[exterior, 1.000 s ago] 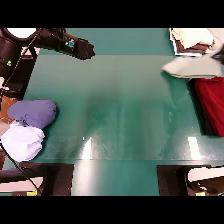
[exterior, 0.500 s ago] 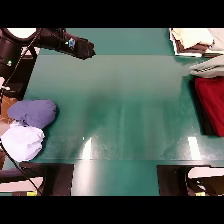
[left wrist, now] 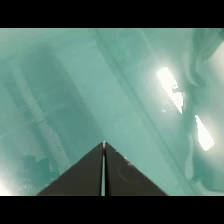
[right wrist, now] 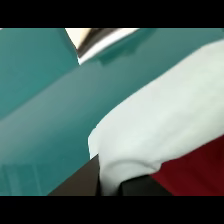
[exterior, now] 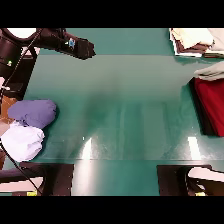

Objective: Fold the shirts.

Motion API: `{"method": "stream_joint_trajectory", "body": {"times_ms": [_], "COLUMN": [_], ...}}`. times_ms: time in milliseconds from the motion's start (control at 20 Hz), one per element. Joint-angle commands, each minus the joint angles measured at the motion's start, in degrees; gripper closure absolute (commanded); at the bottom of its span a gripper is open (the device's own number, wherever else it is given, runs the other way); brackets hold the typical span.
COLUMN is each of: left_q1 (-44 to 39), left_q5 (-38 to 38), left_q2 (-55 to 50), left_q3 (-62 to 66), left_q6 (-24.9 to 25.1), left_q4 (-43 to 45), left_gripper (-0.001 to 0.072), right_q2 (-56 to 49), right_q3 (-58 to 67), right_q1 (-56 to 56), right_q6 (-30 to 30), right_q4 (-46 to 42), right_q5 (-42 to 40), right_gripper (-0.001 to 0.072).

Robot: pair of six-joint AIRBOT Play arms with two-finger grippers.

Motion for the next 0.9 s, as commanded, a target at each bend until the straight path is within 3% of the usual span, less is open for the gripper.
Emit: {"method": "stream_joint_trajectory", "body": {"times_ms": [0,250,300,350,400,600,850], "left_q1": [-0.02,-0.02,-0.02,-0.02,-0.02,-0.02,-0.02], "left_q5": [-0.04,-0.09,-0.09,-0.09,-0.07,-0.02,2.36], "left_q2": [-0.02,-0.02,-0.02,-0.02,-0.02,-0.02,0.0], "left_q3": [0.0,0.0,0.0,0.0,0.0,0.0,0.0], "left_q6": [0.28,0.33,0.33,0.33,0.37,0.9,0.9], "left_q4": [0.07,0.09,0.09,0.11,0.13,0.09,0.17], "left_gripper": [0.0679,0.0679,0.0679,0.0679,0.0679,0.0679,0.0679], "right_q2": [6.86,15.52,16.55,17.11,17.53,20.09,23.93], "right_q3": [-10.64,-27.85,-30.56,-32.5,-34.05,-34.84,-34.84], "right_q1": [-3.19,-7.5,-8.63,-9.81,-11.15,-9.73,9.18], "right_q6": [-0.02,-0.02,-0.02,-0.04,-0.02,-2.19,-2.51], "right_q4": [-5.51,-17.88,-19.71,-20.63,-20.02,-10.93,-3.43], "right_q5": [3.32,2.62,2.69,2.71,2.75,1.53,-5.14], "right_gripper": [0.0688,0.0665,0.047,0.0207,0.0084,0.01,0.0099]}}
